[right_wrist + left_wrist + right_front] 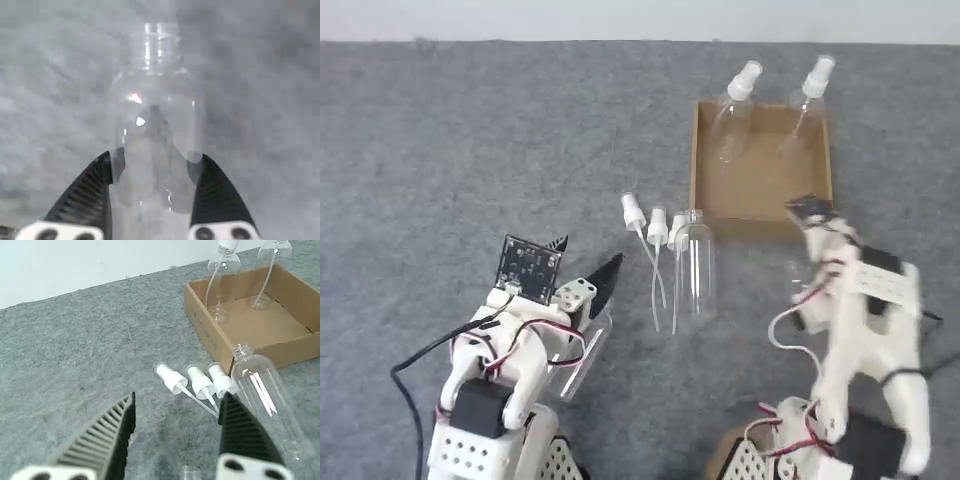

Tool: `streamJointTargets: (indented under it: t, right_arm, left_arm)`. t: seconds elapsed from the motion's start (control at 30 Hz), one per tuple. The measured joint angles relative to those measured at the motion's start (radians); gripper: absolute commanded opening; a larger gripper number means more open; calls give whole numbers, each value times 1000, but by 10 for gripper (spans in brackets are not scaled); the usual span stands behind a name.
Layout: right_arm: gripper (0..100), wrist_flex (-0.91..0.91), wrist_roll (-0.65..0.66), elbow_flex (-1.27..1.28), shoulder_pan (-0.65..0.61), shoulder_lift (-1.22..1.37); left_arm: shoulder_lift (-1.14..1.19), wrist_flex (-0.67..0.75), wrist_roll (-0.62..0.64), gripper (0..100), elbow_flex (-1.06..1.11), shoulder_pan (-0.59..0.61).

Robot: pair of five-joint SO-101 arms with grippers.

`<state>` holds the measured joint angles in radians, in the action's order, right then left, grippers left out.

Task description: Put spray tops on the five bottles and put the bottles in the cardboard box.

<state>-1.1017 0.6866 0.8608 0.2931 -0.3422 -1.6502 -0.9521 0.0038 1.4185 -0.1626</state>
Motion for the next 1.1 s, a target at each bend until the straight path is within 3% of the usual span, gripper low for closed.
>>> streamJointTargets:
  t: [0.23,0.4,0.67,0.9,1.1]
  right_arm:
    - [17,14,157,0,316,-40]
    - [17,52,169,0,439,-40]
    - [17,101,172,-63,483,43]
    - [17,103,137,-252,485,308]
    - [17,103,115,-333,485,381]
  left_arm:
    - [18,-69,-20,239,-130,40]
    - [276,-69,-28,236,-302,43]
    - [896,-69,-18,235,-600,51]
    - [1442,-69,94,197,-884,49]
    - [1794,-69,189,198,-1137,49]
